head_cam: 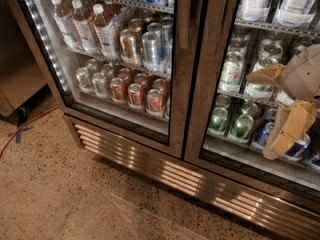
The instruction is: Open right fridge door
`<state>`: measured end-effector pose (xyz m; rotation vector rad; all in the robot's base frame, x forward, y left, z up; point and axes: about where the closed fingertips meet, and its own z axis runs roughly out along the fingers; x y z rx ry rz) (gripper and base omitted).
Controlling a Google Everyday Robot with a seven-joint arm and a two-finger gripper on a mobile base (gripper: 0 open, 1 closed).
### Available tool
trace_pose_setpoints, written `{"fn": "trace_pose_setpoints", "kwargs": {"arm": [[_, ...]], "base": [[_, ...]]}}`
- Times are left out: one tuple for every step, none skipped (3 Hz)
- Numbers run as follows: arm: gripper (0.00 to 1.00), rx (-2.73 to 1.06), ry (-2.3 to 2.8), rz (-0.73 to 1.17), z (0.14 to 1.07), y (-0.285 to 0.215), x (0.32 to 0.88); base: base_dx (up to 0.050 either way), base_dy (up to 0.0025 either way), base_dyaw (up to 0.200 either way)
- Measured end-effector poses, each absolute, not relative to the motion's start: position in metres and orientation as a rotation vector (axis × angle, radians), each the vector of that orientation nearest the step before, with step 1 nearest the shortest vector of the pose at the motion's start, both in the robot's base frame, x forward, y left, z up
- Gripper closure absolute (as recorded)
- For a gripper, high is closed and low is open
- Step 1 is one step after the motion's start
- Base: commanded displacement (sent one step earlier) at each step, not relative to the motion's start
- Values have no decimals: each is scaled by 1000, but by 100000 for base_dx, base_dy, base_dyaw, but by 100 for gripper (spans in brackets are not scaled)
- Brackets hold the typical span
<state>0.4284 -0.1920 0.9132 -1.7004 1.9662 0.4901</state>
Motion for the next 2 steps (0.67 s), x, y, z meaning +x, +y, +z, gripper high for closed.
{"fn": "trace_pose_setpoints", "kwargs": {"arm": [[0,-1791,1933,445,916,-165,420],[0,-1877,1900,396,918,-139,411]], "base": [[0,0,0],[0,0,0]]}}
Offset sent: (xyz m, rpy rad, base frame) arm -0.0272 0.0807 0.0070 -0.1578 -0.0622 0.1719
